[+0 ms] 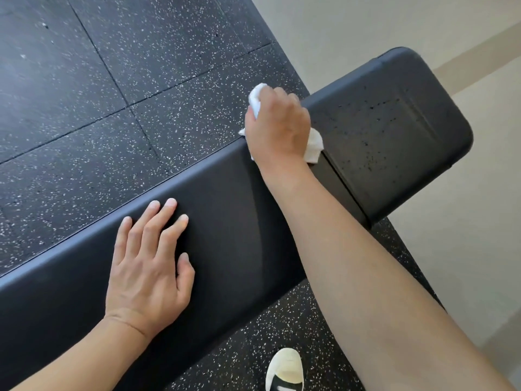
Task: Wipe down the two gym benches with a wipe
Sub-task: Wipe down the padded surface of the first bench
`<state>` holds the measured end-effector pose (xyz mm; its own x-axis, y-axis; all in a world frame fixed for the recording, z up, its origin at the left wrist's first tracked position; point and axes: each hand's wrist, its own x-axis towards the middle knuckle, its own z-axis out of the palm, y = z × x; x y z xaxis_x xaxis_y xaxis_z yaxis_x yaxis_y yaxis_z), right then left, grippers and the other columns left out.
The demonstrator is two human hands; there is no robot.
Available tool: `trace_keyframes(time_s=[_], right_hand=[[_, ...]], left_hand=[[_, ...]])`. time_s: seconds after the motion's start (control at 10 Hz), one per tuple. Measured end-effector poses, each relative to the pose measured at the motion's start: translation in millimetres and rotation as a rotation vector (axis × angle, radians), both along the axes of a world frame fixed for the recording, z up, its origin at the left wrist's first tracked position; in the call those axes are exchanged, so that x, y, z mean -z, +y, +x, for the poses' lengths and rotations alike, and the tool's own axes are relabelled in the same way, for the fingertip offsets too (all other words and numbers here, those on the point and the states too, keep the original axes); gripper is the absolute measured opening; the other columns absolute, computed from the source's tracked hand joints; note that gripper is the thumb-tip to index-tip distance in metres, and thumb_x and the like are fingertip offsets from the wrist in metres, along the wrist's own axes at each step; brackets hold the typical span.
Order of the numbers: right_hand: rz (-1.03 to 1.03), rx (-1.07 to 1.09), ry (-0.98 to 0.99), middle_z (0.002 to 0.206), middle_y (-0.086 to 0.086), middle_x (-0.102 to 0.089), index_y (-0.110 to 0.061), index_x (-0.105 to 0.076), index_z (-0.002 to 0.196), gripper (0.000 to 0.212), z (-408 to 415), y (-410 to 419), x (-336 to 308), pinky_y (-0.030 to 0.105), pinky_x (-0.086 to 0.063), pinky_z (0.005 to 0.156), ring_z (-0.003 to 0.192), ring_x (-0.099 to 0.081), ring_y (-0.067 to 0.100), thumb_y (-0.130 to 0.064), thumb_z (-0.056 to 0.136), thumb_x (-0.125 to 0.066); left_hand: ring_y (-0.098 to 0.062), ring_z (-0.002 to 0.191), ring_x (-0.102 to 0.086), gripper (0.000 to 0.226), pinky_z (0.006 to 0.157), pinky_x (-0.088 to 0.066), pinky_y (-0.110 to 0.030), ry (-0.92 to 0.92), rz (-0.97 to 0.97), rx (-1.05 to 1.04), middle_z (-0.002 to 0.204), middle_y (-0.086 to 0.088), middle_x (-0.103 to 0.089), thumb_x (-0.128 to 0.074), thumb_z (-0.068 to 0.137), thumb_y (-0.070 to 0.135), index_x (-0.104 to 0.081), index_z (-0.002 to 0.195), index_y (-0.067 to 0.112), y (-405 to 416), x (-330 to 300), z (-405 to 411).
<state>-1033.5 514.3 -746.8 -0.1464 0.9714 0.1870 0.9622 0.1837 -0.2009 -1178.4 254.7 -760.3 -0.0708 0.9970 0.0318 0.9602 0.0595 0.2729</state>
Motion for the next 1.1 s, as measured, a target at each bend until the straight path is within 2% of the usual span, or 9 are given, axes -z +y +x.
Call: trace_keyframes(time_s=[0.1, 0.2, 0.3, 0.4, 0.6, 0.7, 0.8, 1.0, 1.1], right_hand=[[0.020, -0.136, 0.101, 0.091, 0.005, -0.064, -0.013, -0.067, 0.104, 0.018, 13, -32, -2, 0.039, -0.038, 0.066, 0.083, -0.058, 0.031, -0.028, 0.095, -0.061], [0.079, -0.361, 0.168, 0.074, 0.004, -0.050, -0.009, -0.067, 0.088, 0.016, 64, -100, 2, 0.043, -0.037, 0.056, 0.067, -0.045, 0.027, -0.024, 0.093, -0.069], [0.155, -0.387, 0.122, 0.071, 0.001, -0.040, -0.012, -0.058, 0.085, 0.019, 140, -120, 8, 0.042, -0.033, 0.054, 0.064, -0.036, 0.023, -0.023, 0.095, -0.070], [0.218, -0.234, 0.049, 0.067, 0.003, -0.040, -0.013, -0.048, 0.074, 0.034, 173, -99, 4, 0.043, -0.038, 0.054, 0.062, -0.036, 0.026, -0.026, 0.101, -0.064], [0.131, -0.013, 0.128, 0.078, 0.012, -0.059, -0.005, -0.059, 0.082, 0.022, 86, -34, -1, 0.042, -0.040, 0.062, 0.072, -0.054, 0.036, -0.022, 0.095, -0.064], [0.015, -0.028, 0.050, 0.097, 0.005, -0.067, -0.013, -0.065, 0.099, 0.017, 26, 0, -6, 0.037, -0.033, 0.070, 0.090, -0.060, 0.030, -0.028, 0.099, -0.058], [-0.074, -0.193, -0.076, 0.104, -0.003, -0.068, -0.023, -0.064, 0.104, 0.015, -23, -8, -7, 0.037, -0.040, 0.076, 0.098, -0.061, 0.024, -0.033, 0.098, -0.054], [0.019, -0.460, 0.180, 0.084, 0.006, -0.055, -0.013, -0.062, 0.096, 0.018, 2, -136, 4, 0.044, -0.035, 0.061, 0.075, -0.048, 0.030, -0.030, 0.090, -0.066], [0.083, -0.581, 0.165, 0.078, 0.004, -0.047, -0.012, -0.058, 0.081, 0.024, 56, -157, 9, 0.041, -0.034, 0.059, 0.069, -0.040, 0.026, -0.029, 0.095, -0.068]], left_hand=[[-0.034, 0.157, -0.031, 0.056, 0.129, -0.017, -0.058, 0.004, 0.003, 0.002, 0.164, -0.009, -0.040, -0.042, 0.093, 0.031, -0.052, 0.144, 0.011, 0, 0, 0], [-0.035, 0.156, -0.032, 0.056, 0.129, -0.017, -0.059, 0.005, 0.004, -0.002, 0.164, -0.010, -0.040, -0.042, 0.092, 0.031, -0.053, 0.143, 0.010, -1, -1, 0], [-0.035, 0.156, -0.032, 0.056, 0.129, -0.017, -0.059, -0.008, 0.008, -0.003, 0.164, -0.010, -0.041, -0.042, 0.092, 0.030, -0.053, 0.143, 0.010, 2, -1, 1], [-0.036, 0.156, -0.033, 0.057, 0.128, -0.018, -0.060, -0.014, 0.002, 0.002, 0.163, -0.011, -0.041, -0.042, 0.092, 0.030, -0.054, 0.143, 0.009, 1, -1, 0], [-0.037, 0.155, -0.034, 0.057, 0.128, -0.019, -0.061, -0.011, 0.004, 0.001, 0.163, -0.012, -0.042, -0.042, 0.092, 0.031, -0.055, 0.143, 0.009, 2, -1, 1], [-0.037, 0.155, -0.033, 0.057, 0.127, -0.019, -0.062, -0.013, -0.001, 0.004, 0.164, -0.012, -0.041, -0.042, 0.092, 0.031, -0.054, 0.143, 0.009, 1, 0, 0], [-0.037, 0.155, -0.032, 0.057, 0.127, -0.020, -0.062, -0.010, 0.005, 0.004, 0.164, -0.012, -0.041, -0.042, 0.092, 0.031, -0.055, 0.143, 0.008, 1, 0, 1], [-0.036, 0.155, -0.033, 0.057, 0.128, -0.019, -0.061, -0.030, 0.022, 0.006, 0.163, -0.012, -0.042, -0.043, 0.093, 0.031, -0.053, 0.144, 0.010, 2, -2, 1], [-0.035, 0.156, -0.032, 0.056, 0.129, -0.018, -0.059, -0.043, 0.022, 0.011, 0.164, -0.010, -0.041, -0.045, 0.092, 0.030, -0.053, 0.144, 0.011, 0, -1, 0]])
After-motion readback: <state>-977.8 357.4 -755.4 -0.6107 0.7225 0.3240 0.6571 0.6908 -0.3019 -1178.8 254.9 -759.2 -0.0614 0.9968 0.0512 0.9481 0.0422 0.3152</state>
